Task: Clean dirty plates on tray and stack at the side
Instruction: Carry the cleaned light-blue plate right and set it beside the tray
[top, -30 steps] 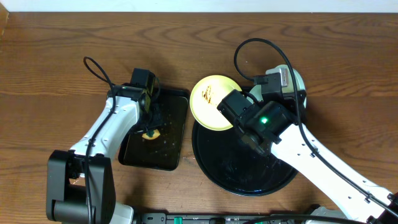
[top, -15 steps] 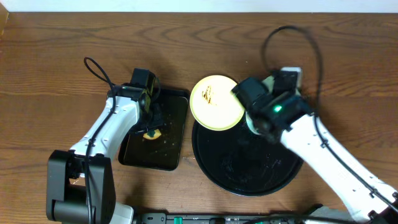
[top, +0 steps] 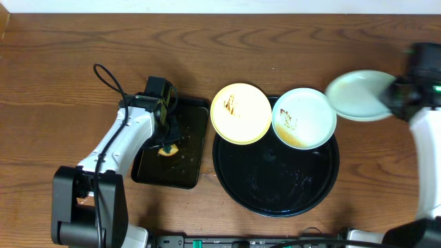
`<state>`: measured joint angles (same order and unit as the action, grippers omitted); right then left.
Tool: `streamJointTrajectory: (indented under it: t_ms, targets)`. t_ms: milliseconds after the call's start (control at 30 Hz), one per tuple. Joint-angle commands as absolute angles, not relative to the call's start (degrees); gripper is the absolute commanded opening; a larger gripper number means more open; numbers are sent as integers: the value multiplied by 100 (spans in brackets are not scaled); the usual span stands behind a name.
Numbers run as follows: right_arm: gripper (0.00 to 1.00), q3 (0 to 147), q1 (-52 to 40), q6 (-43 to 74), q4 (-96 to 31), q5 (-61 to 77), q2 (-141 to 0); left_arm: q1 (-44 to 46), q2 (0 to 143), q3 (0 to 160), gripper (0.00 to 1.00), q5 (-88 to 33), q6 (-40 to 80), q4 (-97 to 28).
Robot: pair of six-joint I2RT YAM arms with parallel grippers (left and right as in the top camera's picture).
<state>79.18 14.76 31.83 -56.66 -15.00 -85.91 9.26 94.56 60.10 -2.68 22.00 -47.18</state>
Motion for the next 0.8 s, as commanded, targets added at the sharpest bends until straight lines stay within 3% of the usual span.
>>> streamJointTrajectory:
  t_ms: [0, 367, 700, 767]
  targets:
    - [1, 8023, 2392, 2731, -5599, -537, -8844, 906, 9443, 5966, 7, -261, 2102, -4748]
    - [1, 8025, 3745, 2307, -5004, -357, -10038, 906, 9443, 5966, 7, -259, 2051, -4770]
    - [1, 8044, 3806, 2154, -4762, 117, -10641, 906, 9443, 5966, 7, -259, 2034, -4880]
    - [8, 8143, 3721, 2071, -4807, 121, -10558, 906, 9443, 5966, 7, -259, 2032, -4884]
